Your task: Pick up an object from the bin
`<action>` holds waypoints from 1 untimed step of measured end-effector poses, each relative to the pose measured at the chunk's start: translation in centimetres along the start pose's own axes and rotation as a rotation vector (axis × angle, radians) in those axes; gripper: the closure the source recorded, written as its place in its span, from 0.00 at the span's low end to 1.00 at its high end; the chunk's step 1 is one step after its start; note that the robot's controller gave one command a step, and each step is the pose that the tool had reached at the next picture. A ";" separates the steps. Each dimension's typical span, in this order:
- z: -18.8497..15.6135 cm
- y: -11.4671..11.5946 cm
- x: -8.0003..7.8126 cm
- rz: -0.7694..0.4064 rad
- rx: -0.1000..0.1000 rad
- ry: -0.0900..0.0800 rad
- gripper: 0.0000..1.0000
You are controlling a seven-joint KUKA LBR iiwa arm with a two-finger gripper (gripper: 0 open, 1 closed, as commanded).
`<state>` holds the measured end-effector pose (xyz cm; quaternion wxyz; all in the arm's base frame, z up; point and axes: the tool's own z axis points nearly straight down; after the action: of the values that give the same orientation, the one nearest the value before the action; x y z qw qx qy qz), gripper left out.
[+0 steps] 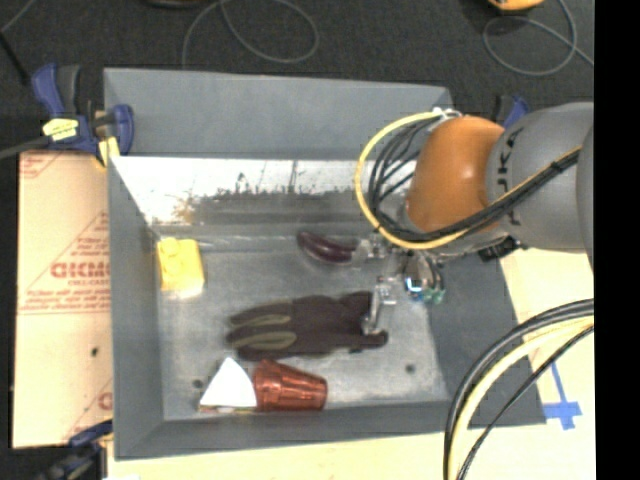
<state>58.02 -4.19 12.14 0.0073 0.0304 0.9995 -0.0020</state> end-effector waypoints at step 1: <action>5.1 6.0 1.3 -0.019 -0.003 0.012 0.00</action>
Offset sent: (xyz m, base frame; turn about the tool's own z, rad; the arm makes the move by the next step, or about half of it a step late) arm -0.0289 0.0454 -0.0514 -0.0215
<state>57.18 1.86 6.99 0.0015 0.0208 0.9998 -0.0002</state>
